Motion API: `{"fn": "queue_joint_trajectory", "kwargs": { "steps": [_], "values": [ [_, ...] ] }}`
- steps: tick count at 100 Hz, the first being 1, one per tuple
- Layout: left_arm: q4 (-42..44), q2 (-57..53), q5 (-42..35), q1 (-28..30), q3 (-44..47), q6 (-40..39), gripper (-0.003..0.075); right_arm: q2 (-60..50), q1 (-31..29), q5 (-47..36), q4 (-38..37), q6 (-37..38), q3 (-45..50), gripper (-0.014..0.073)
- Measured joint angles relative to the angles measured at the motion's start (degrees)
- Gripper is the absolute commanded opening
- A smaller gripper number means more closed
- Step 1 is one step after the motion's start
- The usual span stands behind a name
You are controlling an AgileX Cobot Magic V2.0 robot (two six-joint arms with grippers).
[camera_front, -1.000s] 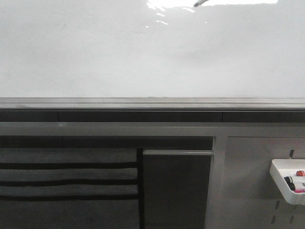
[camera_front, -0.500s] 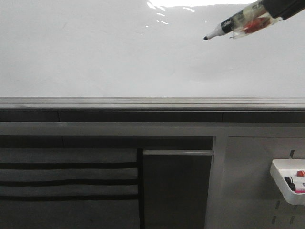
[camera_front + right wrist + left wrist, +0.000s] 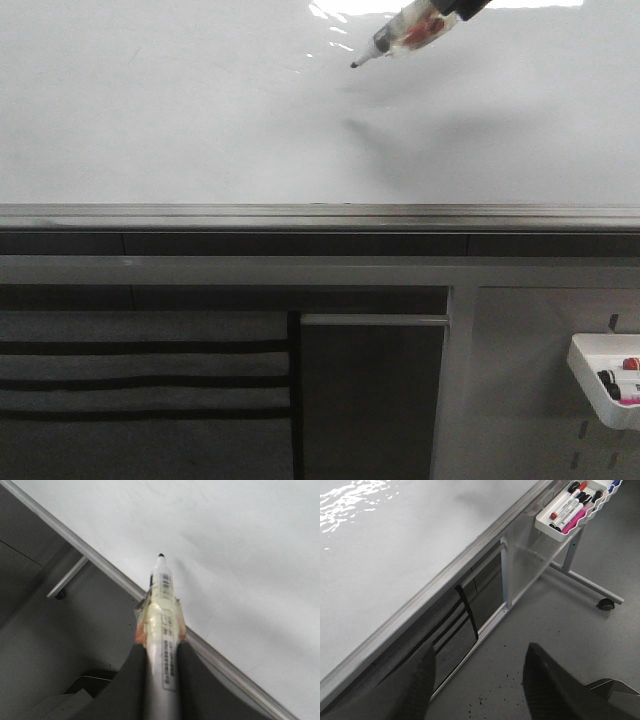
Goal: Write number 3 on whiteboard
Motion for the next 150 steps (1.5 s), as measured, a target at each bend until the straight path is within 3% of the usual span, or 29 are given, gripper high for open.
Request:
{"fn": "queue_joint_trajectory", "kwargs": {
  "steps": [31, 58, 85, 120, 150],
  "values": [
    [0.0, 0.0, 0.0, 0.0, 0.0, 0.0, 0.0367, 4.9, 0.0, -4.3, -0.6, 0.1, -1.1, -0.0038],
    [0.0, 0.0, 0.0, 0.0, 0.0, -0.1, 0.0367, 3.5, 0.2, -1.7, -7.8, 7.2, -1.2, -0.0038],
    [0.0, 0.0, 0.0, 0.0, 0.0, -0.1, 0.0367, 5.7, 3.3, -4.0, -6.2, 8.0, 1.1, -0.0038],
    [0.0, 0.0, 0.0, 0.0, 0.0, -0.1, 0.0367, 3.7, 0.6, -1.8, -6.6, 9.4, 4.1, -0.0038],
    [0.0, 0.0, -0.4, 0.0, 0.0, -0.1, 0.0367, 6.3, 6.1, -7.4, -4.8, 9.5, 5.6, -0.0038]
  ]
}}
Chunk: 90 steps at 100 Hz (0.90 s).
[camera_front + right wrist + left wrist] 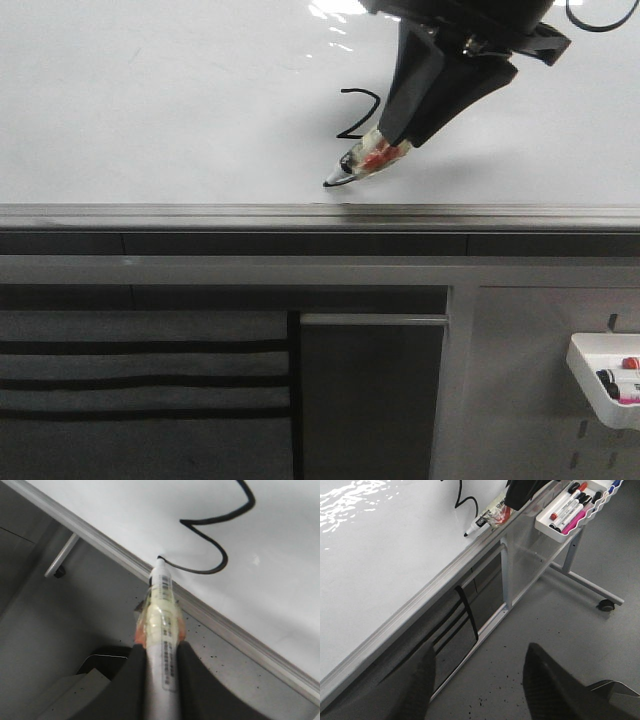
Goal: Write number 3 on whiteboard
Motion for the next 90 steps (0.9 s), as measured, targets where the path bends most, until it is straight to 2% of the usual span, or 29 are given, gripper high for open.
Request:
{"fn": "queue_joint_trajectory", "kwargs": {
  "steps": [11, 22, 35, 52, 73, 90],
  "values": [
    [0.0, 0.0, -0.8, 0.0, 0.0, 0.0, 0.0367, -2.1, 0.2, 0.1, 1.1, -2.1, -1.6, -0.0038],
    [0.0, 0.0, -0.9, 0.0, 0.0, 0.5, 0.0367, -8.7, 1.7, 3.8, 4.0, -11.2, 0.0, -0.0038],
    [-1.0, 0.8, 0.4, -0.1, 0.0, 5.3, 0.0367, -16.5, 5.4, 9.9, 6.0, -22.4, 5.4, -0.0038],
    [-3.3, 5.6, 2.0, -5.0, -1.4, 11.9, 0.0367, -21.9, 8.8, 12.9, 6.0, -33.4, 9.5, -0.0038],
    [-3.7, 14.6, 2.0, -13.6, -5.8, 14.7, 0.0367, -22.4, 9.0, 12.9, 6.0, -36.1, 9.7, -0.0038],
    [-3.9, 21.6, -0.1, -17.9, -9.3, 15.6, 0.0367, -22.4, 9.0, 12.6, 6.0, -36.3, 9.7, -0.0038]
  ]
}}
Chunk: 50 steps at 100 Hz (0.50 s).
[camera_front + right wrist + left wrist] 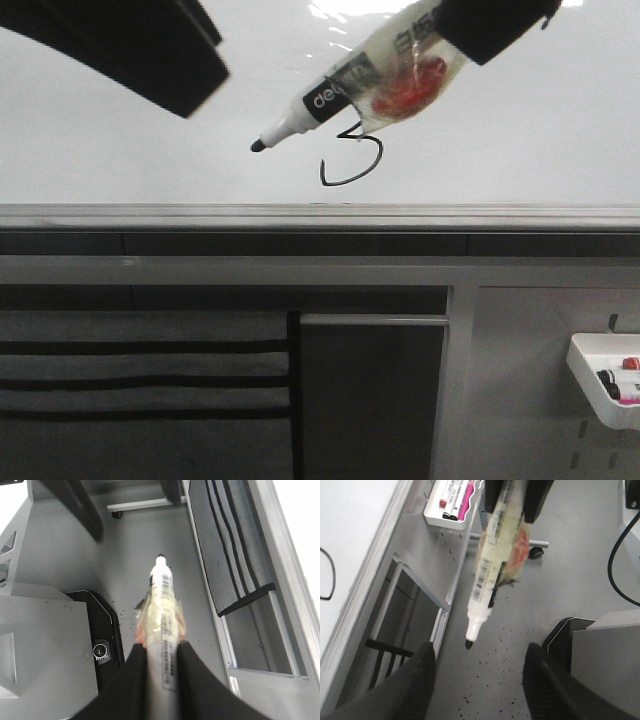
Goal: Write number 3 on whiteboard
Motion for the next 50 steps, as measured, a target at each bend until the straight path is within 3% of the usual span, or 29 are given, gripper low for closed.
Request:
{"fn": "queue_joint_trajectory", "kwargs": {
  "steps": [28, 50],
  "values": [
    [-0.2, 8.7, -1.2, -2.1, -4.4, 0.8, 0.0358, 0.0, 0.0, -0.1, 0.0, -0.1, 0.0, -0.0038],
    [-0.6, 9.3, -1.3, -2.1, -5.0, 0.8, 0.0189, 0.0, 0.0, -0.2, 0.0, -0.2, 0.0, -0.0038]
  ]
}}
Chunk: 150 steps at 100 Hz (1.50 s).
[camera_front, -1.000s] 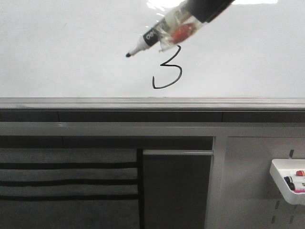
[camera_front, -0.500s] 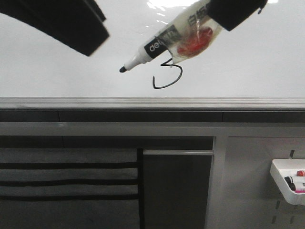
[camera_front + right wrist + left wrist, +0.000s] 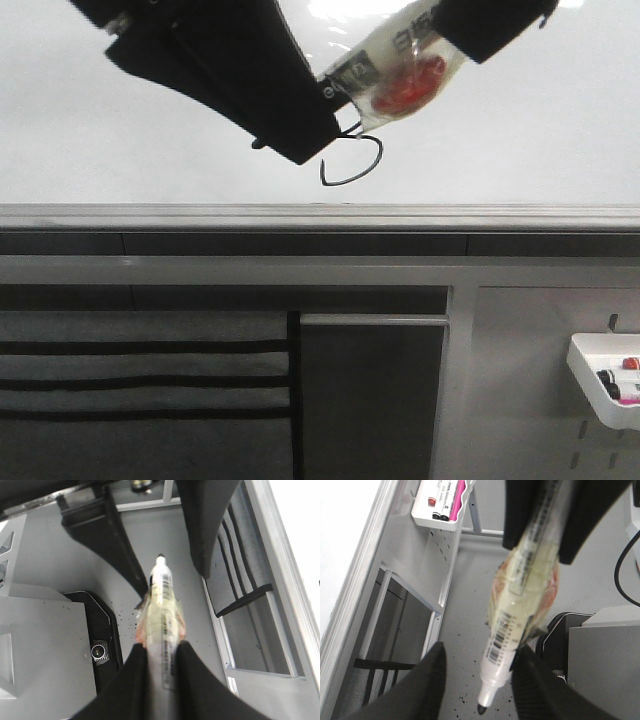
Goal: Write number 3 on whiteboard
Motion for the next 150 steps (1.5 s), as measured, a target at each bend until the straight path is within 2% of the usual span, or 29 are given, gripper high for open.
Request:
{"fn": "queue_joint_trajectory", "kwargs": {
  "steps": [32, 46, 53, 66, 71, 82, 90, 107, 122, 137, 150],
  "values": [
    [-0.8, 0.0, 0.8, -0.2, -0.1, 0.6, -0.0001, 0.0, 0.0, -0.4, -0.1, 0.0, 0.0, -0.0038],
    [-0.7, 0.0, 0.8, -0.3, -0.1, 1.0, -0.0018, 0.0, 0.0, -0.3, -0.1, 0.0, 0.0, -0.0027],
    [-0.7, 0.0, 0.8, -0.3, -0.1, 1.0, -0.0018, 0.0, 0.0, -0.3, -0.1, 0.0, 0.0, 0.0034],
    [-0.7, 0.0, 0.9, -0.3, -0.1, 1.0, -0.0018, 0.0, 0.0, -0.6, -0.1, 0.0, 0.0, 0.0245],
    [-0.5, 0.0, 0.6, -0.2, -0.1, 1.0, -0.0018, 0.0, -0.1, -0.7, -0.1, 0.3, 0.0, 0.03],
    [0.6, 0.0, -0.4, 1.6, -0.1, 0.7, -0.0018, -0.5, -2.2, -0.8, -0.1, 1.6, -0.1, 0.0332],
    [0.8, 0.0, -2.3, 5.4, 0.8, -1.4, -0.0018, -1.8, -5.4, -1.6, -0.5, 3.8, -0.5, 0.0332],
    [0.2, 0.0, -15.3, 16.7, 6.7, -10.1, -0.0018, -5.7, -12.7, -1.7, -0.6, 6.0, -0.6, 0.0332],
    [-9.0, 0.1, -30.5, 25.2, 14.2, -14.1, -0.0018, -7.3, -15.2, -1.5, -0.8, 6.5, -0.6, 0.0332],
    [-16.1, 0.6, -42.9, 27.7, 18.1, -14.6, -0.0018, -7.4, -15.4, -0.6, -0.8, 6.5, -0.6, 0.0332],
    [-17.5, 1.6, -46.2, 27.9, 18.2, -14.6, -0.0018, -7.4, -15.4, -0.3, -0.8, 6.5, -0.6, 0.0332]
  ]
}}
